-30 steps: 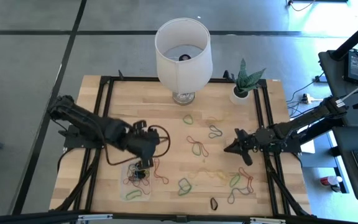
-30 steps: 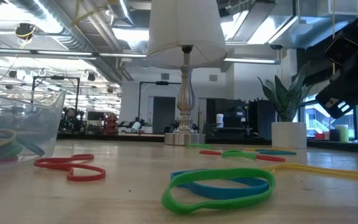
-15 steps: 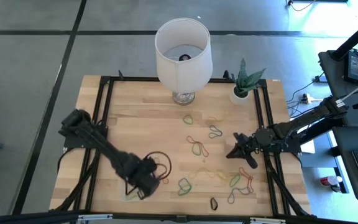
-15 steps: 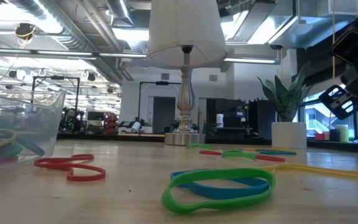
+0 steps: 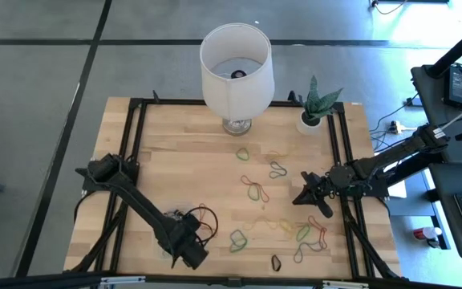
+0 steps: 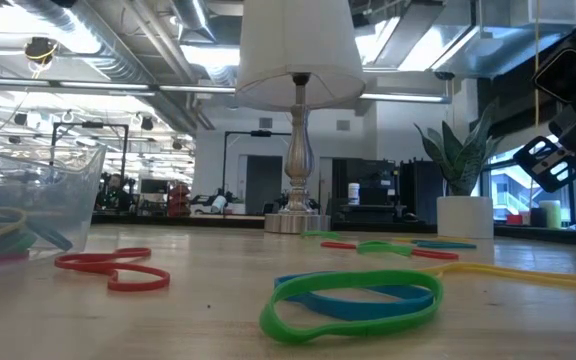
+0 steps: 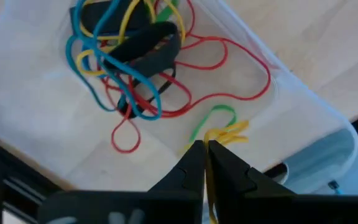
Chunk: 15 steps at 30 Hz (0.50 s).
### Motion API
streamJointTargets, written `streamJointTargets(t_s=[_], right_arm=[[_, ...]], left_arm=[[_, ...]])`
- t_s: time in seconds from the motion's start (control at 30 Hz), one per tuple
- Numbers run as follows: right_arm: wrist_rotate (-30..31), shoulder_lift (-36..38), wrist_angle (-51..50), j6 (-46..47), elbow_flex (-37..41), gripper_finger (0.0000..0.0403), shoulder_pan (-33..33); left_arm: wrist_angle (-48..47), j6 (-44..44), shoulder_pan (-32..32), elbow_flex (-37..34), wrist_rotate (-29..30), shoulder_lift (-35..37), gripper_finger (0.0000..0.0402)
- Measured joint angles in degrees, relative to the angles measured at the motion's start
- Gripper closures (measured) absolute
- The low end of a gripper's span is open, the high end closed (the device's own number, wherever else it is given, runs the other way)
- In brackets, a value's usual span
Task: Pick and place rubber bands into bin
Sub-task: Put the yellow rubber band into the transparent bin, then put the large blue rubber band into the transparent bin
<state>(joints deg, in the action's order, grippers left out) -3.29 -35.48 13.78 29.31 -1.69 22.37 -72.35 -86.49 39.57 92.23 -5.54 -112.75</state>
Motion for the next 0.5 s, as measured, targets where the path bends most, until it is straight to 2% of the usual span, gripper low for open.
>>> streamJointTargets(t_s=[0.33, 0.43, 0.5], right_arm=[[-1.4, 0.0, 0.0, 0.2, 0.0, 0.0396, 0.0], [-1.5, 0.0, 0.0, 0.4, 0.0, 0.0396, 0.0], [-1.5, 0.0, 0.0, 0.5, 0.0, 0.0396, 0.0]], left_arm=[[1.3, -0.9, -0.2, 0.0, -2.6, -2.1, 0.0289], [1.3, -1.8, -0.7, 0.0, -2.8, -1.4, 0.0271], [1.2, -3.1, -1.1, 0.5, -0.9, -0.4, 0.0266]])
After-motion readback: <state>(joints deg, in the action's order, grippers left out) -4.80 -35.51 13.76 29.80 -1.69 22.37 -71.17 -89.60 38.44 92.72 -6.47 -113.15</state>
